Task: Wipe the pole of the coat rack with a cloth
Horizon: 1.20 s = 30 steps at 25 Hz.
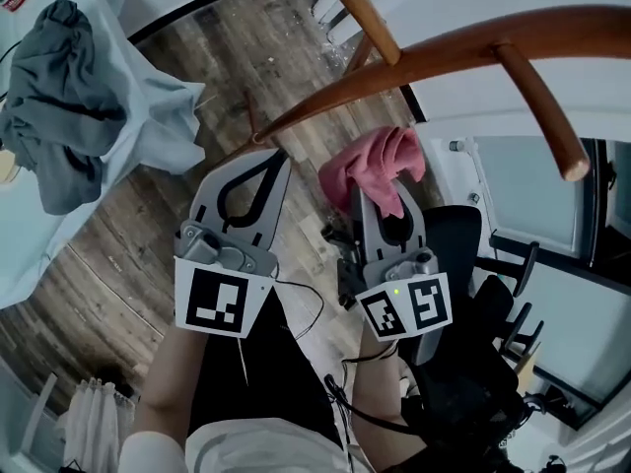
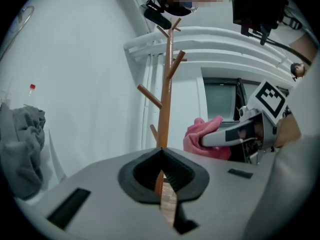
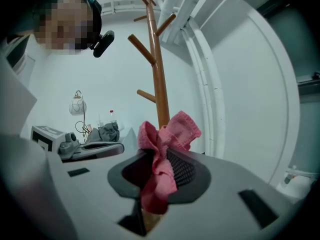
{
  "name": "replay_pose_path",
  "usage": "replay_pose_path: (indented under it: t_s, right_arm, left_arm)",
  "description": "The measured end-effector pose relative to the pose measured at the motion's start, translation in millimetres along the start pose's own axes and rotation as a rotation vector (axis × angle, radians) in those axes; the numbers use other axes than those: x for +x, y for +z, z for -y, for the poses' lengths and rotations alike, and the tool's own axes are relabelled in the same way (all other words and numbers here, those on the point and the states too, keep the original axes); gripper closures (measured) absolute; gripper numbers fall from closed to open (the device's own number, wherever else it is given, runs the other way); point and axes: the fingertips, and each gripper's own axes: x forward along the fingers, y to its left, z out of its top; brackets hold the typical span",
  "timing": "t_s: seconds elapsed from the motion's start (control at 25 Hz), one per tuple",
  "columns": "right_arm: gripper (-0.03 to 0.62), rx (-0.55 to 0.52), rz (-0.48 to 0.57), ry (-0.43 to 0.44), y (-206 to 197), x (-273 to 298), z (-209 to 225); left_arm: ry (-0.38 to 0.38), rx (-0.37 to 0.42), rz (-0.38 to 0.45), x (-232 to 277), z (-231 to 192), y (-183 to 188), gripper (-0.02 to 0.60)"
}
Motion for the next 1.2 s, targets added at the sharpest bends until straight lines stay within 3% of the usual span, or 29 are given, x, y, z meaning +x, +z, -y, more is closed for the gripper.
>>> replay_pose_path:
  t_s: [0.48,0.72,0.8,1.2]
  right_arm:
    - [0.505,-0.012,0.033,0.023,54,-34,-15]
    - [0.505,-0.018,0.055,0.014,67,-42,-15]
    - [0.505,-0.016,0.056,0.014,68,-43,-15]
    - [0.505,-0.004,0.074,0.009,76,-44,-7]
  left_arm:
    - [0.05,0.019,0.009,-13,1,62,0.569]
    - [0.125,-0.185,0.039,-16,3,71,0.569]
    - [0.133,-0.22,0.039,-17,3,72,0.569]
    - [0.112,-0.165,0.019,-9,2,81,0.569]
